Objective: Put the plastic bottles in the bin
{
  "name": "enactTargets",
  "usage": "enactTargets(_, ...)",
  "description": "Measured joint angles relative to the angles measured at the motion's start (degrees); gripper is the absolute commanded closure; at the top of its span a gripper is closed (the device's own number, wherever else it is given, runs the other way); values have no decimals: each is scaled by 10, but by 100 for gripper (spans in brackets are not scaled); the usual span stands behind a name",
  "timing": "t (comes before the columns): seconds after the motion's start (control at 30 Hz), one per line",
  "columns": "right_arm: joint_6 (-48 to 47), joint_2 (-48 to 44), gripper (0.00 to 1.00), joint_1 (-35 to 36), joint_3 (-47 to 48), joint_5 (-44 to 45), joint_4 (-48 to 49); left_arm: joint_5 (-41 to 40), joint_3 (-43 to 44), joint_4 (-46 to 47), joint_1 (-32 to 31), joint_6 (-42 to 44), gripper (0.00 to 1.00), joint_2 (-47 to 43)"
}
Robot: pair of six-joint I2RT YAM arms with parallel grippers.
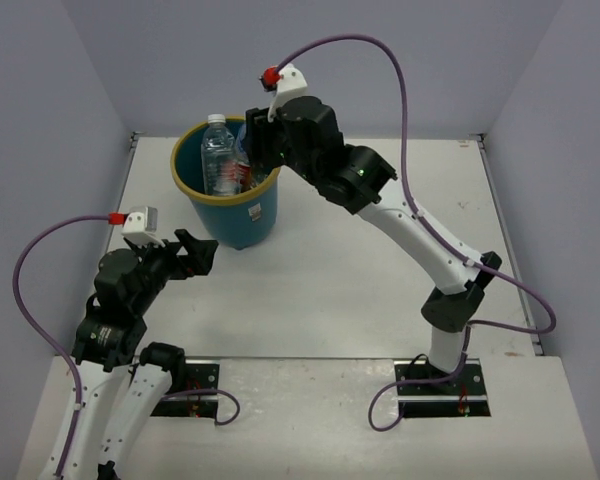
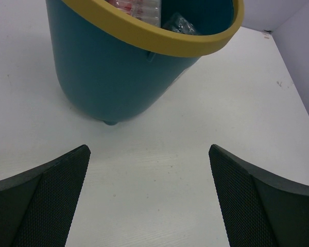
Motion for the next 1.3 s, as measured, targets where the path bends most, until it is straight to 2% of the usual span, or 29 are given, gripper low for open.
enactTargets(0.17,6,42,100,0,9,24,-41,-7,0,-1,0,-1,0,5)
enactTargets(0.33,5,99,96,-3,43,42,-38,-11,0,-1,0,-2,0,6)
enactTargets(0.53,5,145,83,-7,67,49,-23,-13,0,-2,0,-6,0,6)
enactTargets(0.6,5,148,69,-7,68,50,-19,-15,0,-2,0,-6,0,5)
enactTargets(0.67,5,151,46,-7,68,51,-15,-15,-1,-3,0,-8,0,5)
enactTargets(0.77,8,153,4,-8,67,49,-10,-15,-1,-3,0,-11,0,5)
enactTargets(0.8,9,153,1,-8,63,41,-8,-15,-2,-3,0,-11,0,5)
enactTargets(1.07,2,134,1,4,-12,7,6,-15,-3,-5,0,-15,0,1)
enactTargets(1.3,-51,65,1,72,-37,8,35,-15,-3,-5,0,-20,0,-6)
